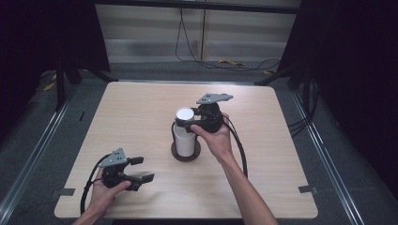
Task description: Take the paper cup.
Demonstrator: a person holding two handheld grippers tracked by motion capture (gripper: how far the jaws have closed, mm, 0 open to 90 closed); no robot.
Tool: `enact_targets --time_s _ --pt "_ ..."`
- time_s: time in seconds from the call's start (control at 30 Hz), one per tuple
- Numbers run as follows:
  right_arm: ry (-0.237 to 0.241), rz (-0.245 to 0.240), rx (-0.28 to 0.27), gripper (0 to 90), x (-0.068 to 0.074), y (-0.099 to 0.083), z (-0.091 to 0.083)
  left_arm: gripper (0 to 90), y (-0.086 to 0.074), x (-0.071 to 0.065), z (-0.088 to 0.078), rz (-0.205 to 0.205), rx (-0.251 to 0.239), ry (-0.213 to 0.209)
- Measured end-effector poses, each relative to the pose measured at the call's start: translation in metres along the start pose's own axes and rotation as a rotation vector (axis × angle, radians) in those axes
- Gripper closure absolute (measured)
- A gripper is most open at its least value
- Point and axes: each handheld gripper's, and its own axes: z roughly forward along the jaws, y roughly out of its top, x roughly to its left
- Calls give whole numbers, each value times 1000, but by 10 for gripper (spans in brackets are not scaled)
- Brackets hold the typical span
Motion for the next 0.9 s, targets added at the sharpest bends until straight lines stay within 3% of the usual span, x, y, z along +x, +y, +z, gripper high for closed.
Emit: enact_targets --time_s 0.43,0.5,0.53,0.9 --pt "-1 -5 -69 338 3 13 -10 161 0 0 0 -1 -1 -1" --pt "2 -6 -72 339 4 15 -11 161 0 0 0 -2 -1 -2" --pt "-21 -11 -79 341 5 17 -13 161 0 0 0 -2 -1 -3" --pt "-9 2 -108 346 3 20 -22 161 0 0 1 -2 -2 -1"
